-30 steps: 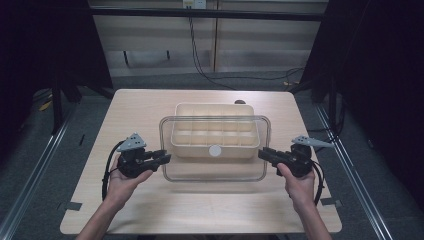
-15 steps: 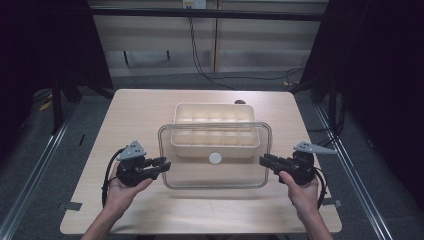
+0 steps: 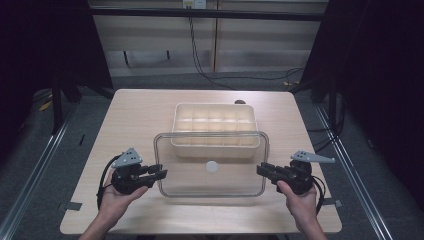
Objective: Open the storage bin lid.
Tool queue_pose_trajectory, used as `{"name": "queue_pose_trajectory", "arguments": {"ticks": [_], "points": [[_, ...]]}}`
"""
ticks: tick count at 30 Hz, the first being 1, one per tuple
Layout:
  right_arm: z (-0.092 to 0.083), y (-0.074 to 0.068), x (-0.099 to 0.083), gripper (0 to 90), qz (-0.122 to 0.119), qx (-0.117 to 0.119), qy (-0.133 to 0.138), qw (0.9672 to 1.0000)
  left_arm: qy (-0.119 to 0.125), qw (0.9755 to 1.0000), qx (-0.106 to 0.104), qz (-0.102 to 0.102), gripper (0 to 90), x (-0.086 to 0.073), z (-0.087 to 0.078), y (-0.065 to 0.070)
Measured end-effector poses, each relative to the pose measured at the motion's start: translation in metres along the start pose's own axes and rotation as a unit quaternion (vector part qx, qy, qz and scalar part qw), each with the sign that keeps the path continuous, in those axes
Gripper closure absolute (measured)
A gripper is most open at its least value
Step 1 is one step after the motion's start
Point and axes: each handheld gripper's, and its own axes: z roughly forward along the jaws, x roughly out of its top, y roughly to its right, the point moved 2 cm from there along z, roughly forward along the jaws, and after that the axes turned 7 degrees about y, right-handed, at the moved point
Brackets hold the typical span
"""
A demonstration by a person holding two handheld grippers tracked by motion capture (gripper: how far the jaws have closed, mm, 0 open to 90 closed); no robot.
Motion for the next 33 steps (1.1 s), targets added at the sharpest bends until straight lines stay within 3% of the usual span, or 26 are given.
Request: {"name": "queue_pose_trajectory", "arguments": {"ticks": [8, 13, 19, 33], "points": [[-0.006, -0.011, -0.009, 71.1, -0.012, -0.01, 0.0, 0.9999, -0.014, 0.9999, -0.005, -0.002, 68.6, -0.008, -0.001, 0.001], [-0.006, -0.014, -0.018, 71.6, -0.006, -0.007, -0.008, 0.9999, -0.021, 0.9997, -0.002, -0.01, 68.3, -0.018, -0.001, 0.002], [-0.008, -0.011, -0.031, 71.4, 0.013, -0.002, -0.017, 0.9998, -0.018, 0.9997, -0.013, -0.012, 69.3, -0.024, -0.006, 0.006], [-0.001, -0.007, -0.048, 70.7, 0.015, -0.003, -0.047, 0.9988, -0.029, 0.9993, -0.017, -0.018, 67.6, -0.035, -0.003, 0.005]]}}
